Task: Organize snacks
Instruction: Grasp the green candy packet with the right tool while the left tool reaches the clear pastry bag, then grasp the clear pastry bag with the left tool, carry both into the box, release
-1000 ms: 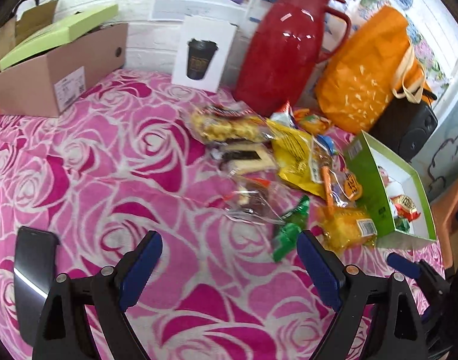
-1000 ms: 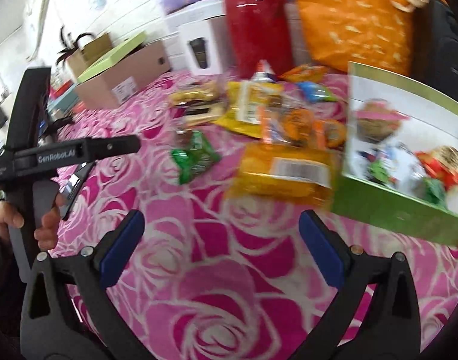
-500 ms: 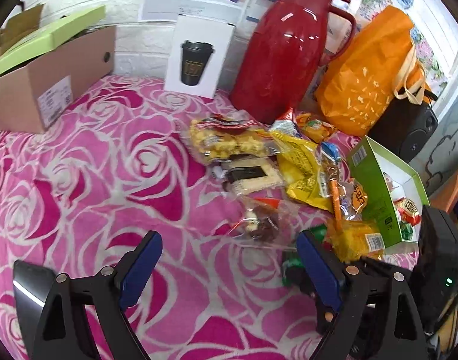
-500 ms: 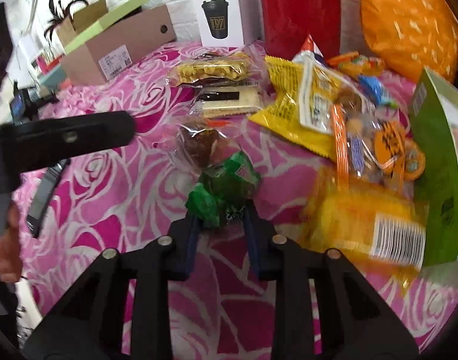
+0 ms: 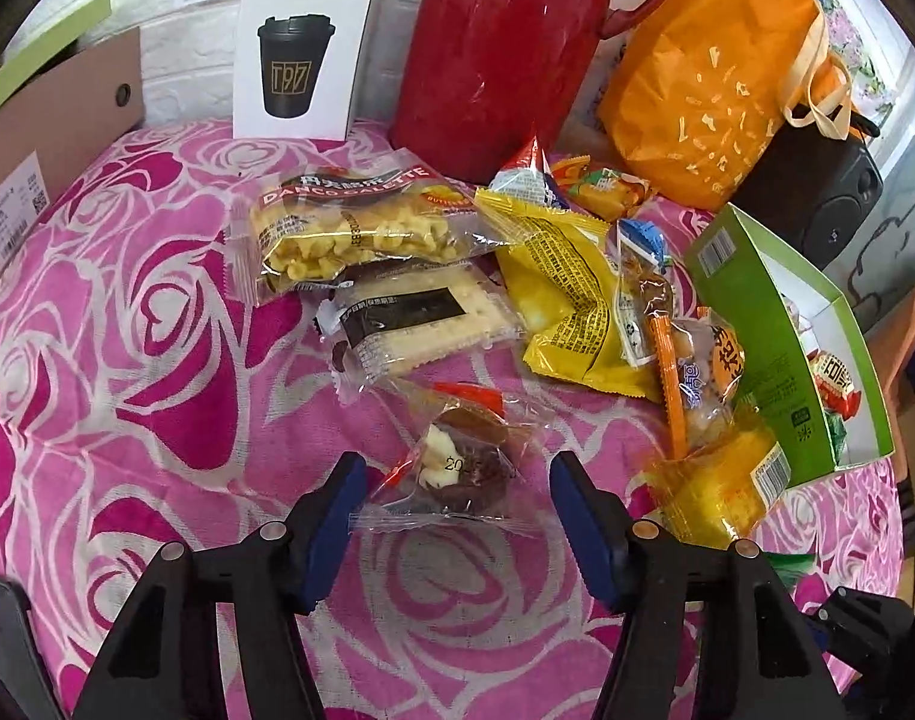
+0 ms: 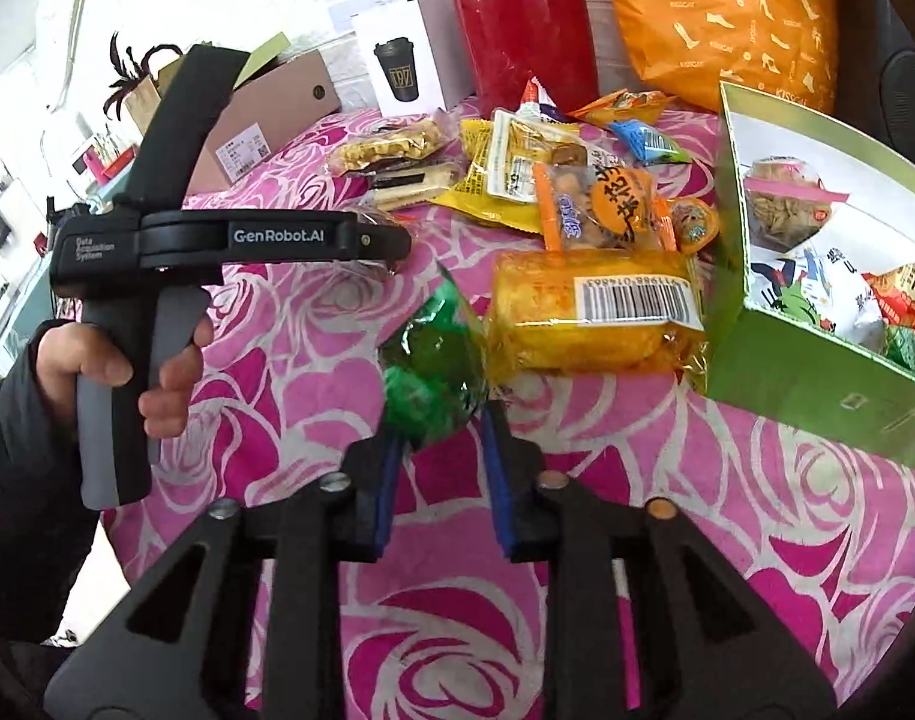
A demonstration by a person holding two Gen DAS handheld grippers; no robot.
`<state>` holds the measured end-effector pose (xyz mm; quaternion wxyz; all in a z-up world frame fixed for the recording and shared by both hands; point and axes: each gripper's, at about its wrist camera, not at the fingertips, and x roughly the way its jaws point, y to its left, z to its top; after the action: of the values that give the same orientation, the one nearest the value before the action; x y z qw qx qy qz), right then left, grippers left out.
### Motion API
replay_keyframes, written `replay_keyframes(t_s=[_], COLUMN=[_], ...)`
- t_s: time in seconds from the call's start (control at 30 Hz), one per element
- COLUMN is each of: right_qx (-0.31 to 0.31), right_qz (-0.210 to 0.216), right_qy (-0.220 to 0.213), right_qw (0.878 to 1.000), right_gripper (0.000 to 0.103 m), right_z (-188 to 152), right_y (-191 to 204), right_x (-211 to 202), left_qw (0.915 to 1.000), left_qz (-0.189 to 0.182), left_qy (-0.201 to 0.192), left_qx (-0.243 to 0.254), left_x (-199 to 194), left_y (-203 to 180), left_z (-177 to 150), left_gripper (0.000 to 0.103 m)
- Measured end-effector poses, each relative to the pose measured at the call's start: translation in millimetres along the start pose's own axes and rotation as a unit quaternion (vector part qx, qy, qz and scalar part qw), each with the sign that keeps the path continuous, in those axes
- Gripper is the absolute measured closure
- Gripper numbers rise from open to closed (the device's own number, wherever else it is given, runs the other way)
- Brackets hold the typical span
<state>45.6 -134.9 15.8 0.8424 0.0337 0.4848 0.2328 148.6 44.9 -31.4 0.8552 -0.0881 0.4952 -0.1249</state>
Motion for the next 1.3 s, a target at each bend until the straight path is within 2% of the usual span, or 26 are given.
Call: replay_keyframes(t_s=[0.03,0.07,0.13,0.3,0.37,0.4,0.43,0.67,0.8,0.9,1.0,1.07,1.13,1.17,1.3], right_qx=[0.002,0.004,0.006,-0.008,-0.016,-0.019,-0.021,-0.047,-0.035,-0.027,-0.021,-0.021,-0.011,-0.010,-0.008], right_qz=[0.002,0.004,0.013,0.012,0.006,0.001,-0.004,0.010,0.012,0.010,0.015,0.018,0.025,0.029,0.036], right_qy=[-0.001,-0.002,-0.003,0.001,-0.005,-0.009,-0.010,0.002,0.009,0.014,0.017,0.025,0.022,0.018,-0.022], right_qw=[1.000,1.000,1.000,1.000,1.000,1.000,1.000,0.999,0.999,0.999,1.000,0.999,0.999,0.999,0.999], right_gripper=[0.081,0.090,0.091,0.088,0.071,0.058,0.049,0.043,0.043,0.043,0.044,0.062,0.066,0.071,0.072], right_z=[0.2,0.0,-0.5,-2.4,-2.9,-2.9,-2.4,-2.8,-2.5,-0.5,0.7,-0.5,-1.5,-1.2,5.5], right_y=[-0.6,-1.0,-1.6,3.5,7.1,8.0,9.6,24.8,22.9,20.6,18.7,18.3,16.4,16.0,12.2], right_x=[0.4,-0.1,0.0,-0.8,-2.4,-2.7,-1.7,9.6,19.7,27.1,32.2,36.8,34.4,30.6,1.0], left_qw=[1.0000,1.0000,0.9999,0.9998,0.9998,0.9997,0.9997,0.9991,0.9991,0.9997,0.9994,0.9987,0.9980,0.9980,0.9971], left_qz=[0.003,0.006,0.007,0.005,0.004,0.004,0.005,0.013,0.011,-0.005,0.000,0.007,0.010,0.004,-0.008], left_qy=[0.001,0.003,0.005,-0.001,-0.005,-0.006,-0.007,-0.003,0.005,0.006,0.004,0.002,-0.005,-0.012,-0.037], left_qx=[0.002,0.004,0.010,0.019,0.021,0.022,0.025,0.041,0.041,0.024,0.034,0.051,0.062,0.062,0.066], left_x=[0.4,0.7,-0.7,-12.1,-18.0,-20.2,-22.0,-24.8,-18.7,-16.4,-16.2,-17.7,-24.4,-31.2,-58.3], left_y=[-0.9,-1.8,-5.0,-15.1,-18.6,-19.9,-21.7,-21.7,-16.9,-10.8,-12.4,-17.0,-22.3,-24.0,-33.1], left_z=[0.1,0.5,-0.6,-2.4,-3.9,-4.4,-5.0,-10.8,-19.0,-18.8,-17.5,-18.7,-18.9,-18.3,-10.0], left_gripper=[0.040,0.041,0.046,0.050,0.050,0.050,0.050,0.050,0.048,0.048,0.048,0.050,0.053,0.053,0.053])
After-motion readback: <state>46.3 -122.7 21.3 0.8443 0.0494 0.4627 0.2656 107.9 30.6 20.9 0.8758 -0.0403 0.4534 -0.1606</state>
